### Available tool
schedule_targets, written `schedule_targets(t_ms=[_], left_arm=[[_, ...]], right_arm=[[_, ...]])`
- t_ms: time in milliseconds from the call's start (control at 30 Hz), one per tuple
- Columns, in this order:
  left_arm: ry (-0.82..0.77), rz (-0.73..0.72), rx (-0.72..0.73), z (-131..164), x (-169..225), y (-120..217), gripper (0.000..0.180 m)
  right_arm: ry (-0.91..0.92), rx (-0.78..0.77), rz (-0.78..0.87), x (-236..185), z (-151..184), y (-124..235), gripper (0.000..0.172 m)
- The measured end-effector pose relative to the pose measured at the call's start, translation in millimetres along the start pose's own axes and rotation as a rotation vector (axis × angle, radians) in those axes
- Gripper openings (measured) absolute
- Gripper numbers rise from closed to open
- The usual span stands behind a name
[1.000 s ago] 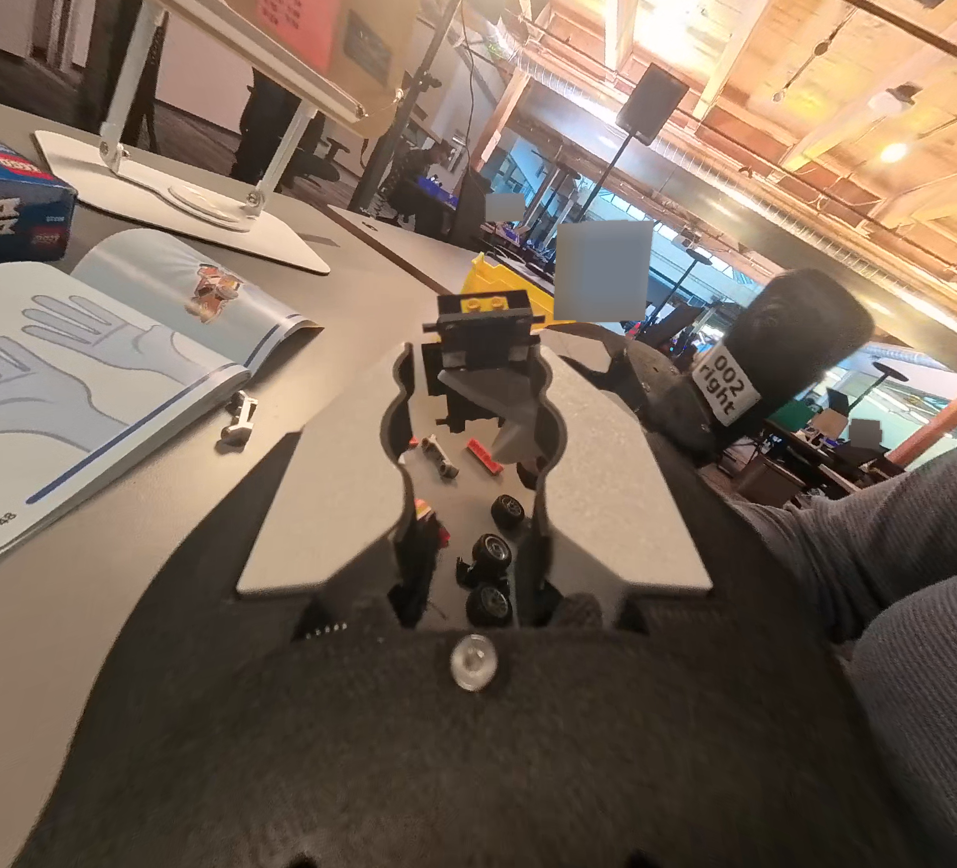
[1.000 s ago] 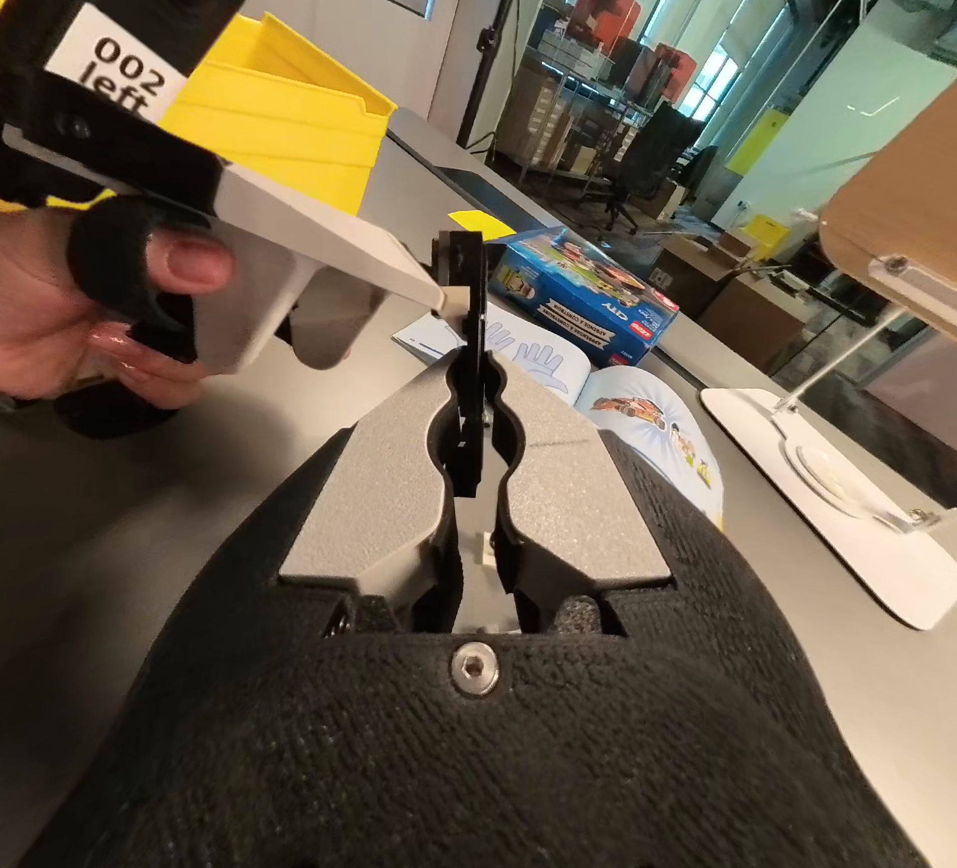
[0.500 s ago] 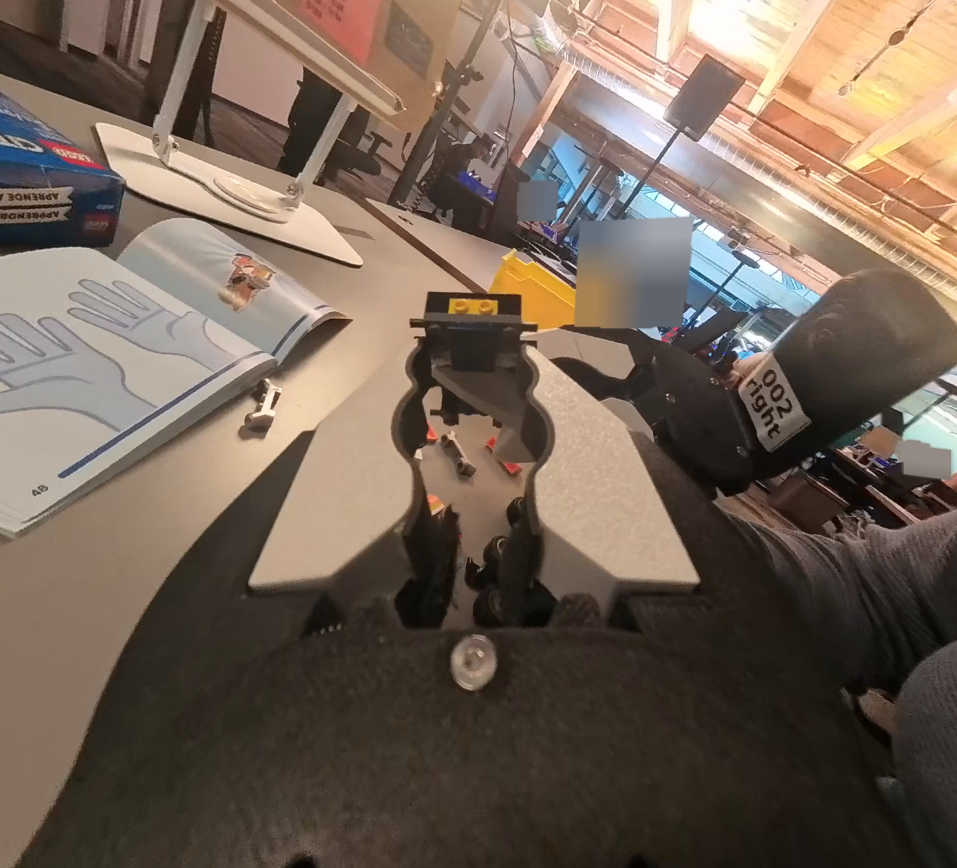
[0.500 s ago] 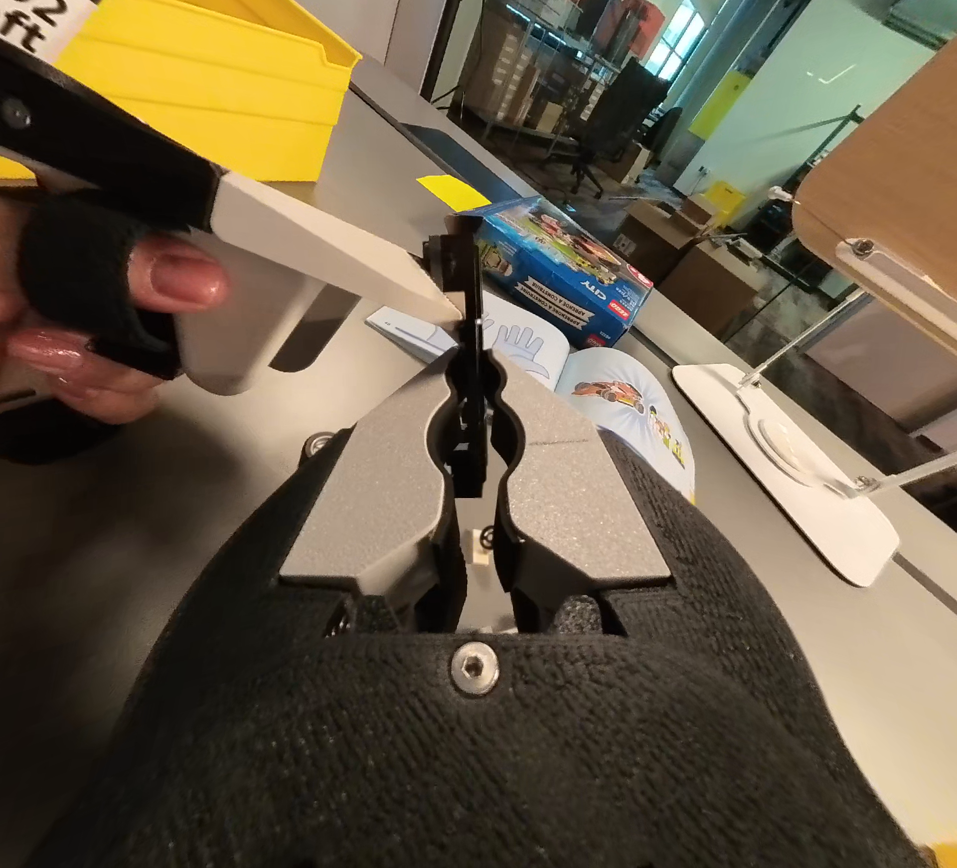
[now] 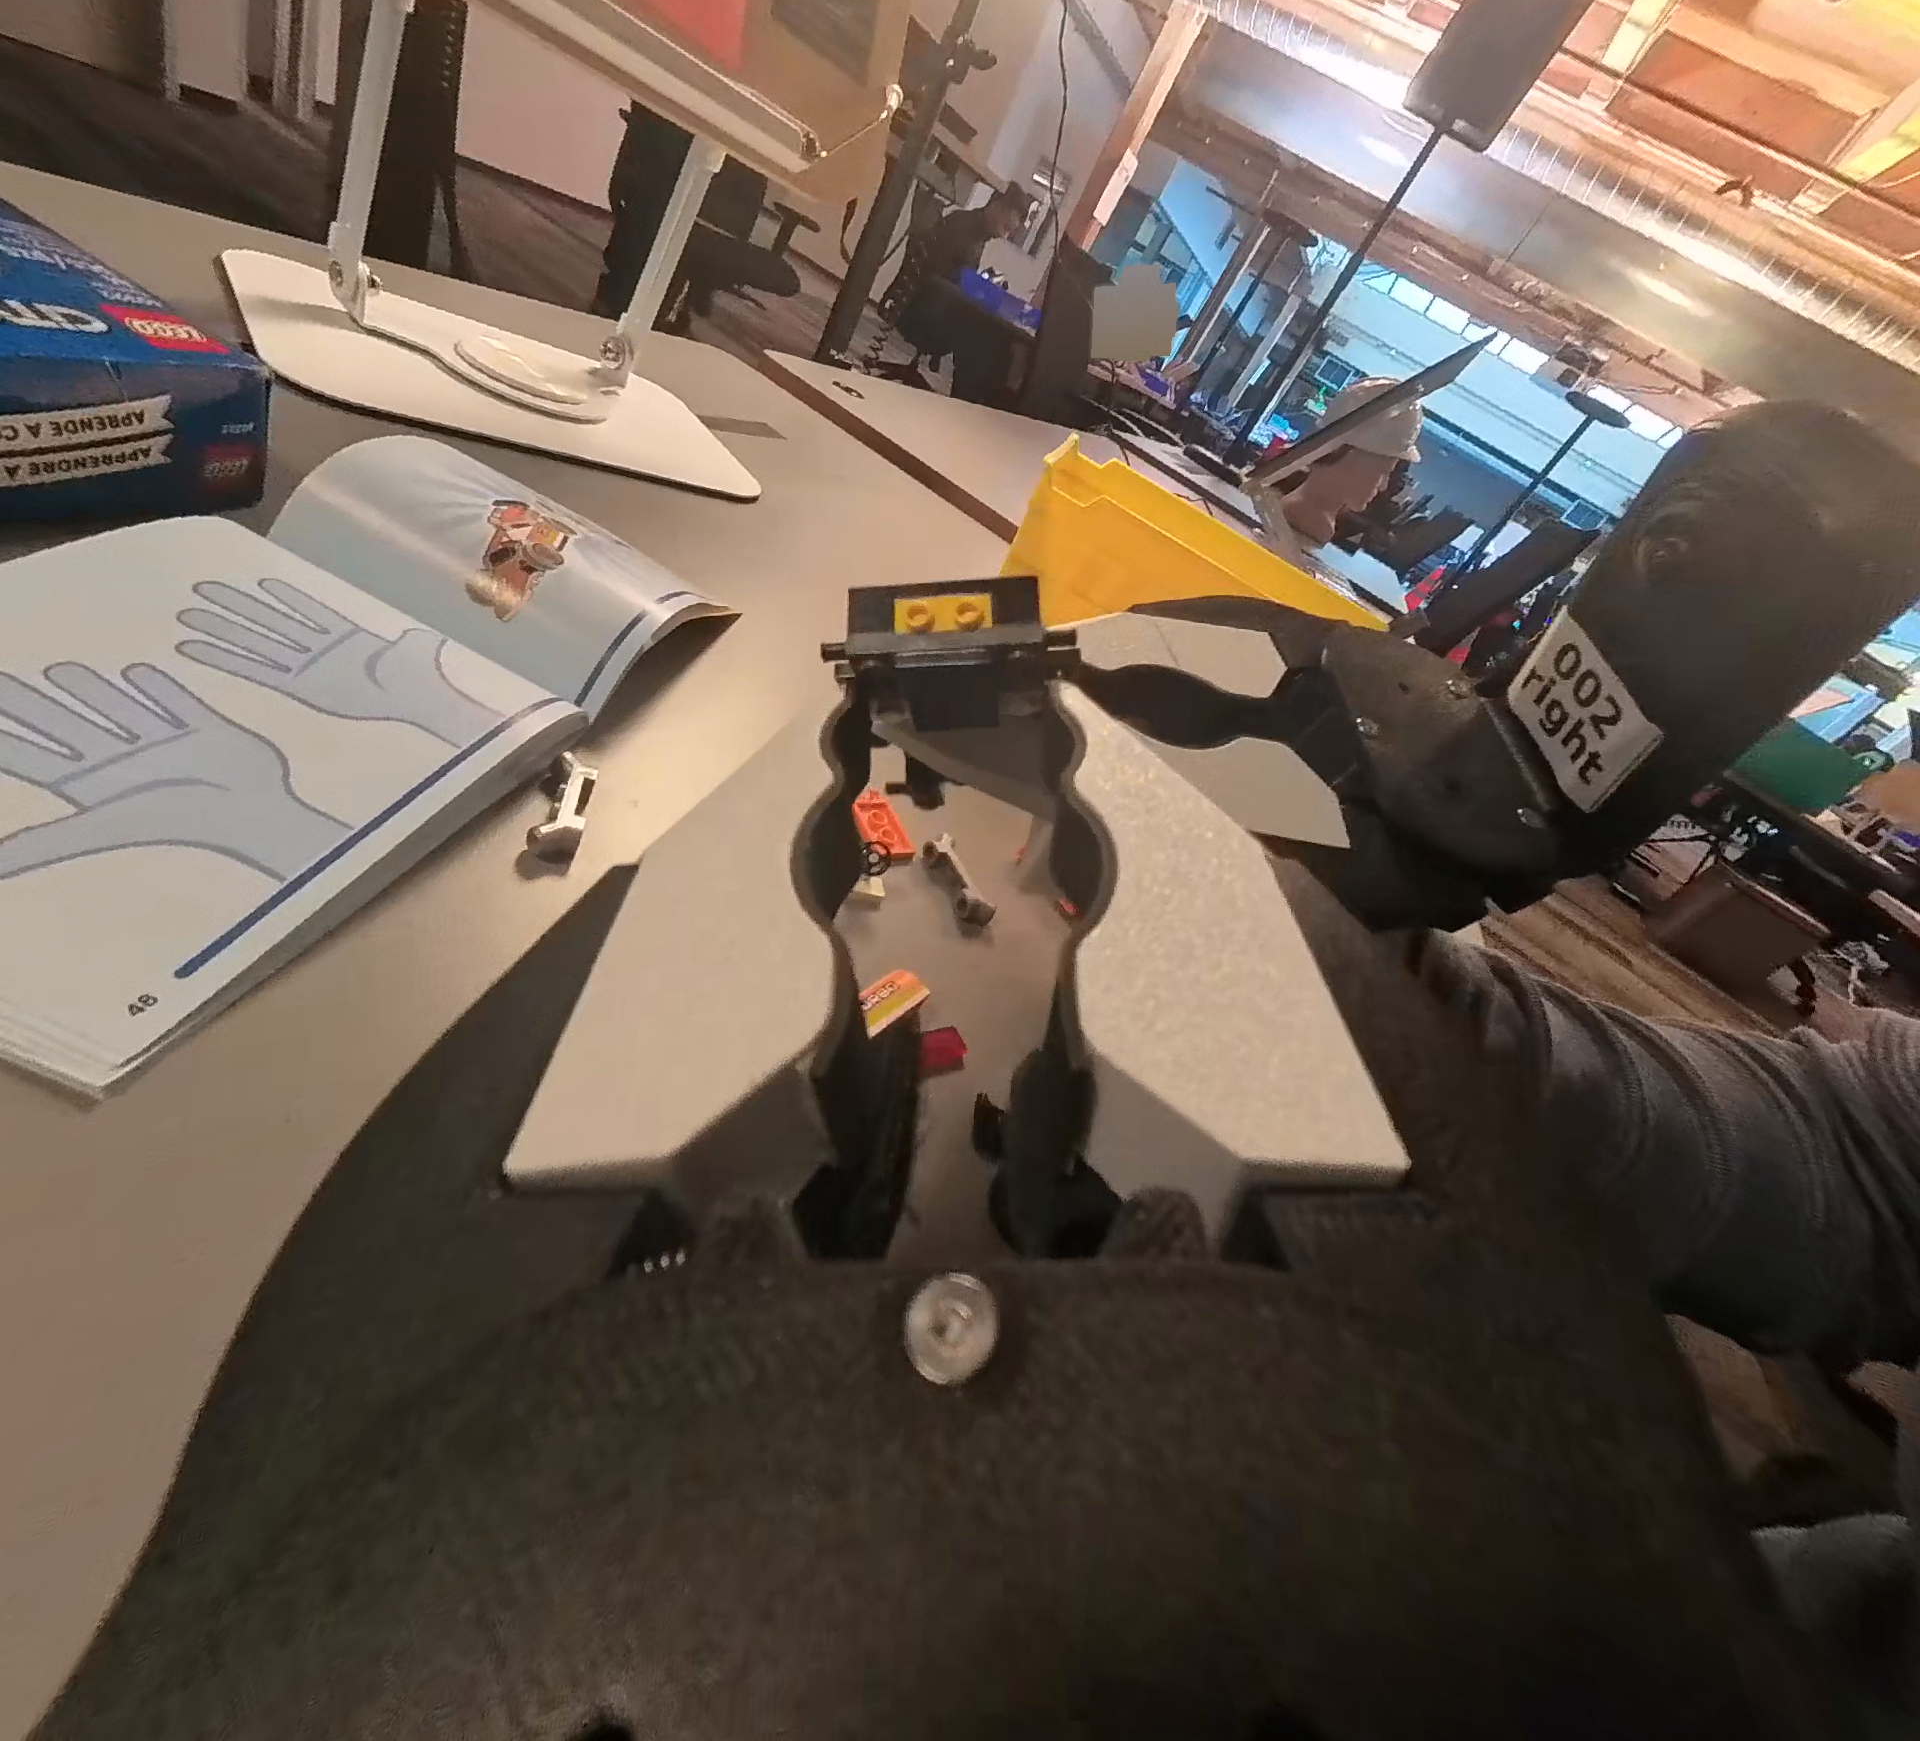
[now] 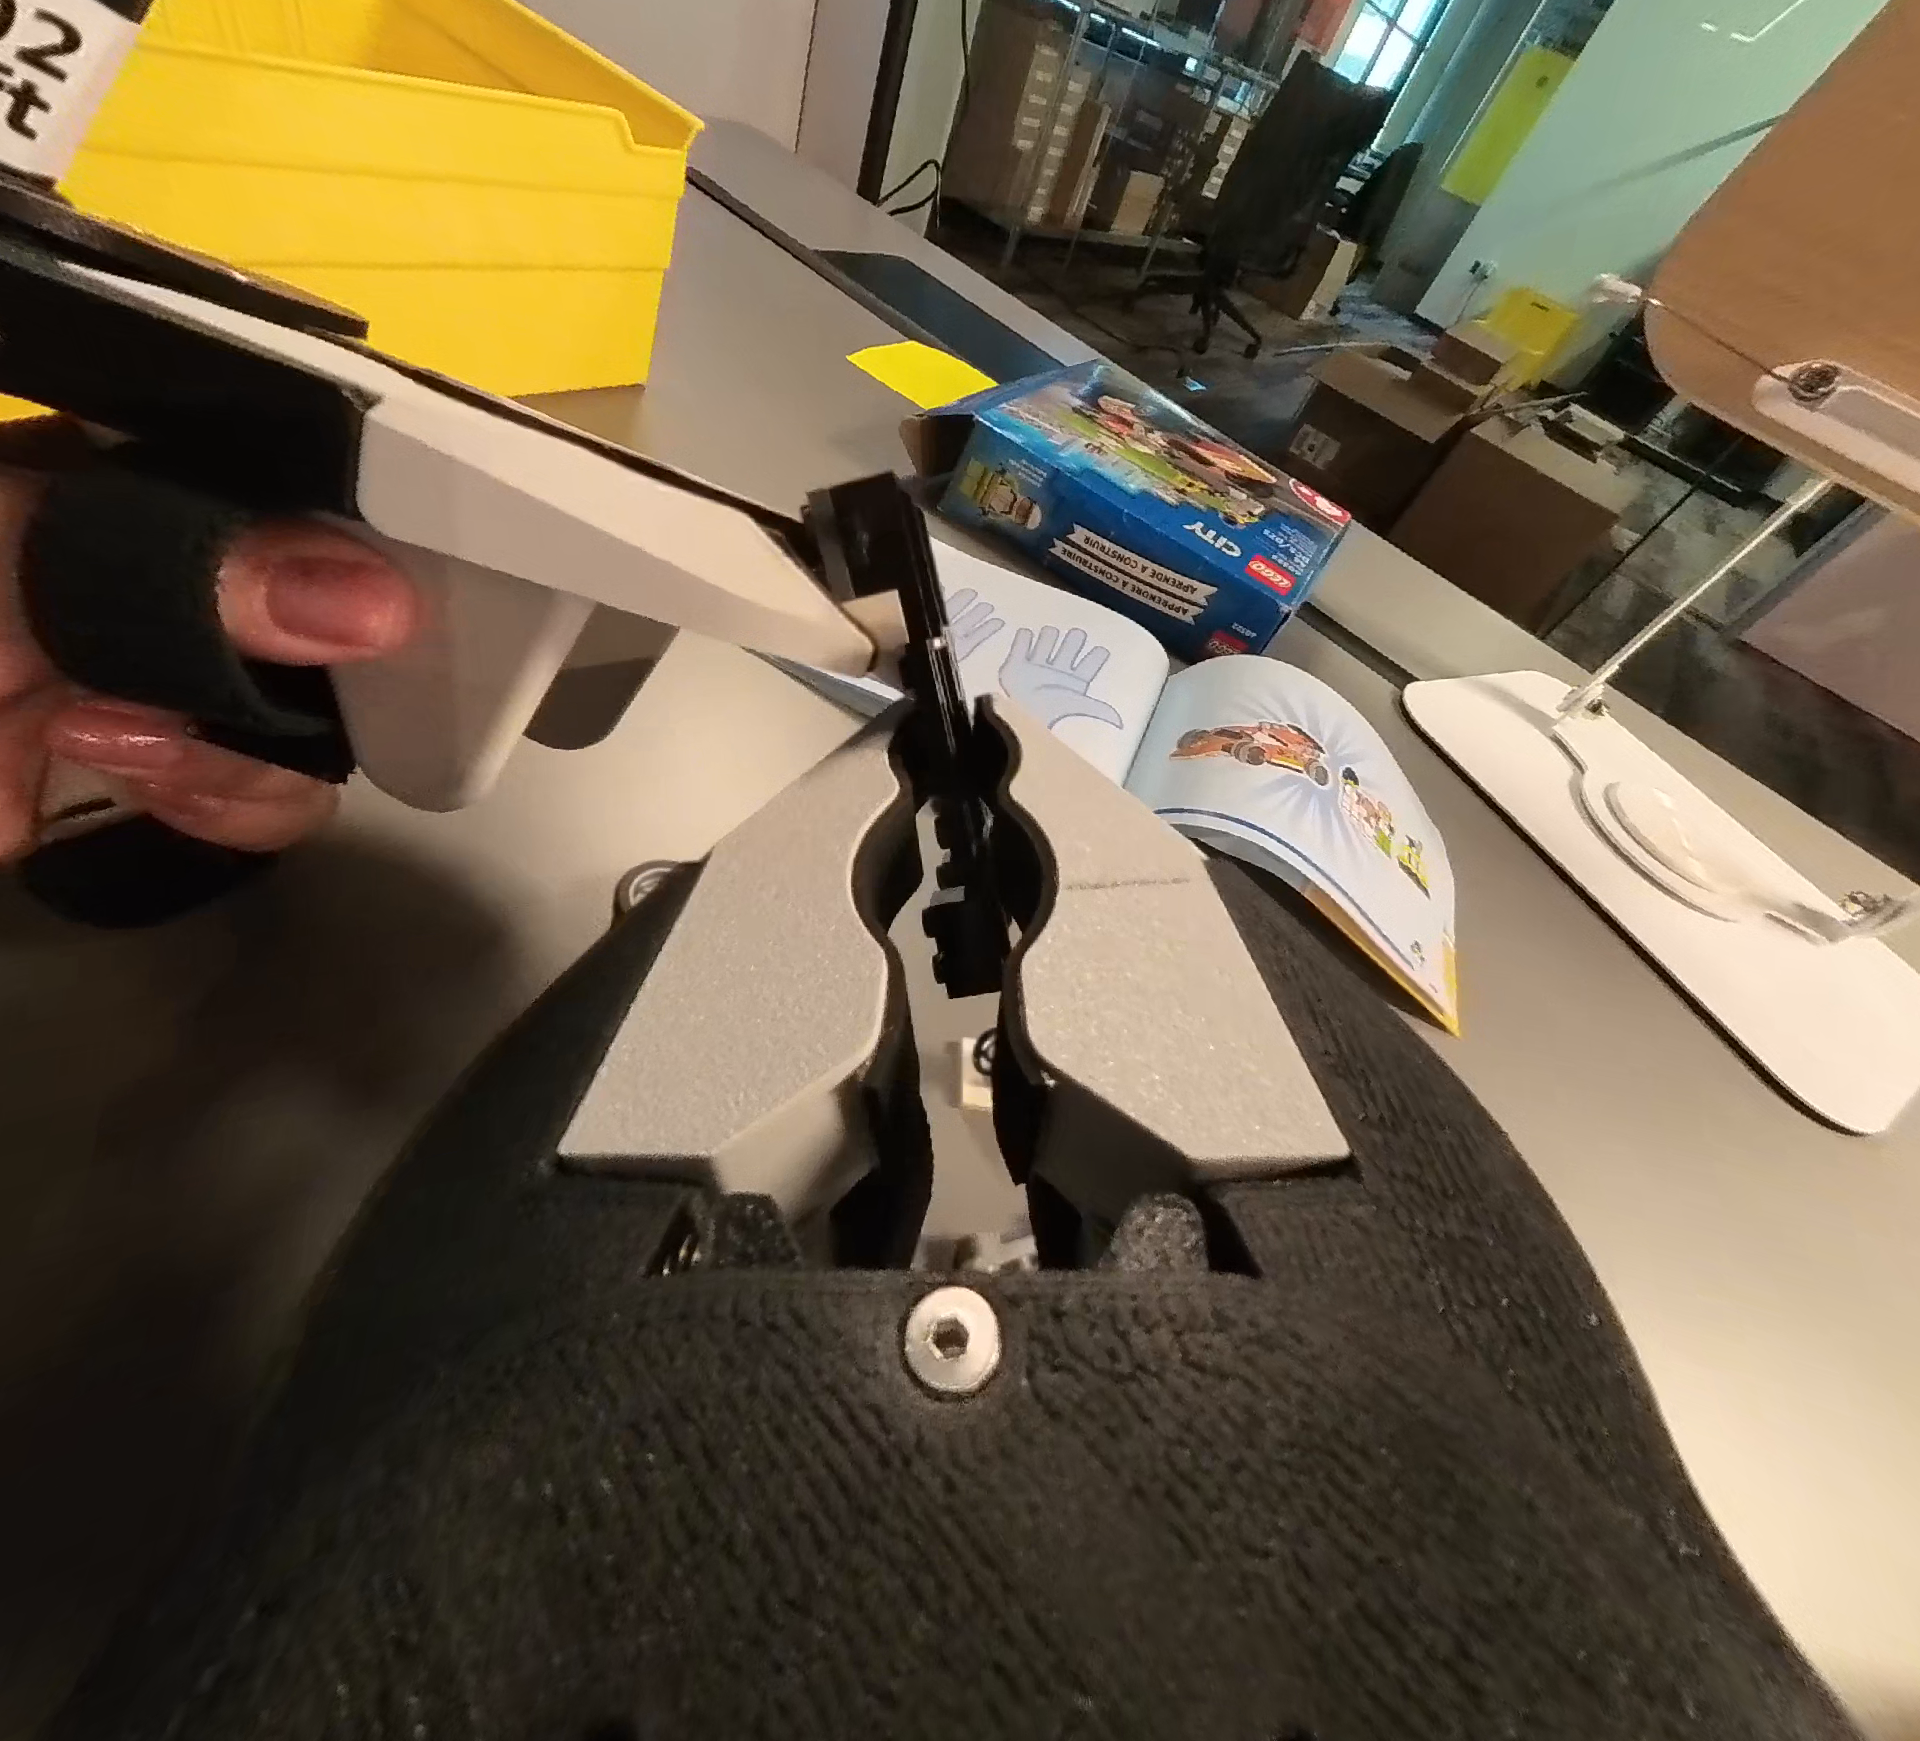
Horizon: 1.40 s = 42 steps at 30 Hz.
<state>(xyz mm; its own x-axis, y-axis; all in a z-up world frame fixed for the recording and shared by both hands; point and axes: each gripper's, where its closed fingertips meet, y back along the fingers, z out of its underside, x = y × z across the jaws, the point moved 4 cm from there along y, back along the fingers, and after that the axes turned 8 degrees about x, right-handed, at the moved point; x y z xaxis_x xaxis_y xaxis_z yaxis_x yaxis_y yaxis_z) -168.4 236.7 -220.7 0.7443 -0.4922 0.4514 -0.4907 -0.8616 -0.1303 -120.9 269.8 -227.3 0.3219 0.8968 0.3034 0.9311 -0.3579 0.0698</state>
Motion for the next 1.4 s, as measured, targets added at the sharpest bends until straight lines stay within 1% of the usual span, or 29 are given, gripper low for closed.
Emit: schedule_targets(t_ms=[33, 67, 100, 133, 167, 200, 233, 300, 367, 433, 500, 567, 667, 733, 767, 800, 833, 867, 900, 933, 967, 1033, 1067, 1100, 1167, 1267, 1400], left_arm=[[0.000, 0.011, -0.009, -0.6, -1.6, -0.8, 0.032], [-0.009, -0.025, -0.018, -0.2, -4.4, 3.9, 0.000], [-0.038, -0.081, 0.034, -3.9, -13.6, 13.8, 0.000], [-0.020, -0.091, 0.044, -8.4, -20.0, 22.2, 0.000], [-0.012, -0.112, 0.072, -15.0, -25.3, 28.9, 0.000], [0.000, -0.101, 0.098, -19.7, -25.7, 30.0, 0.000], [-0.010, -0.066, 0.109, -21.2, -20.9, 26.2, 0.000], [-0.057, 0.013, 0.067, -12.0, -4.6, 13.6, 0.000], [-0.170, 0.034, 0.020, -1.5, 6.2, 7.6, 0.001], [-0.306, 0.010, 0.000, 1.4, 8.8, 6.4, 0.021], [-0.362, 0.005, 0.023, -0.7, 11.4, 7.4, 0.034], [-0.312, 0.032, 0.052, -3.3, 13.2, 7.9, 0.047], [-0.152, 0.095, 0.061, -5.5, 13.1, 9.3, 0.065], [-0.069, 0.169, 0.039, -2.3, 18.1, 8.2, 0.062], [-0.042, 0.212, 0.013, 1.6, 22.3, 6.9, 0.055], [-0.021, 0.252, -0.012, 5.8, 26.7, 5.3, 0.046], [-0.016, 0.289, -0.026, 7.6, 32.0, 4.3, 0.029], [-0.037, 0.280, -0.014, 7.0, 32.9, 3.2, 0.014], [-0.073, 0.250, -0.003, 6.1, 31.4, 3.0, 0.009], [-0.108, 0.227, -0.005, 5.5, 29.9, 3.0, 0.008], [-0.146, 0.186, -0.009, 4.8, 26.5, 3.0, 0.005], [-0.262, 0.038, -0.045, 5.5, 11.9, 3.8, 0.004], [-0.335, -0.031, -0.069, 5.6, 5.8, 4.4, 0.004], [-0.409, -0.094, -0.095, 6.2, 0.6, 5.3, 0.004], [-0.538, -0.168, -0.154, 11.2, -3.5, 4.9, 0.004], [-0.658, -0.207, -0.207, 17.8, -2.1, 2.1, 0.004], [-0.704, -0.233, -0.234, 21.6, -2.5, 1.6, 0.005]], right_arm=[[0.002, -0.004, 0.019, 2.8, 0.6, 0.5, 0.005], [-0.006, -0.009, 0.151, 23.5, 2.0, 5.7, 0.002], [-0.074, 0.013, 0.211, 49.2, 2.2, 16.1, 0.003], [-0.209, 0.054, 0.221, 69.2, 3.3, 27.4, 0.003], [-0.263, 0.072, 0.237, 80.7, 7.4, 36.4, 0.003], [-0.270, 0.065, 0.216, 80.5, 11.2, 38.8, 0.002], [-0.274, 0.071, 0.164, 73.6, 10.4, 35.4, 0.003], [-0.290, 0.072, 0.079, 58.4, 8.6, 24.3, 0.003], [-0.355, 0.095, -0.039, 42.5, 5.3, 17.3, 0.003], [-0.398, 0.052, -0.130, 30.9, 11.4, 12.2, 0.004], [-0.433, 0.078, -0.175, 25.1, 8.9, 10.2, 0.004], [-0.471, 0.130, -0.240, 19.1, 2.2, 10.5, 0.004], [-0.648, 0.289, -0.419, 10.1, -16.4, 16.1, 0.004], [-0.788, 0.370, -0.543, 6.7, -25.4, 20.2, 0.004], [-0.836, 0.393, -0.583, 5.2, -27.7, 21.2, 0.004], [-0.860, 0.401, -0.609, 2.9, -28.6, 21.3, 0.004], [-0.861, 0.392, -0.626, -0.5, -28.6, 20.8, 0.004], [-0.852, 0.385, -0.631, -3.0, -28.8, 20.0, 0.005], [-0.840, 0.386, -0.621, -3.6, -29.2, 19.4, 0.006], [-0.830, 0.377, -0.597, -2.6, -28.4, 18.0, 0.012], [-0.814, 0.355, -0.537, 0.6, -25.1, 14.7, 0.023], [-0.749, 0.304, -0.402, 8.4, -17.2, 9.7, 0.043], [-0.728, 0.298, -0.371, 9.9, -16.8, 9.4, 0.050], [-0.713, 0.286, -0.344, 10.5, -15.7, 8.7, 0.053], [-0.701, 0.262, -0.304, 10.0, -13.0, 6.4, 0.052], [-0.700, 0.237, -0.269, 11.1, -10.0, 4.5, 0.046], [-0.696, 0.192, -0.268, 10.2, -7.7, 3.2, 0.045]])
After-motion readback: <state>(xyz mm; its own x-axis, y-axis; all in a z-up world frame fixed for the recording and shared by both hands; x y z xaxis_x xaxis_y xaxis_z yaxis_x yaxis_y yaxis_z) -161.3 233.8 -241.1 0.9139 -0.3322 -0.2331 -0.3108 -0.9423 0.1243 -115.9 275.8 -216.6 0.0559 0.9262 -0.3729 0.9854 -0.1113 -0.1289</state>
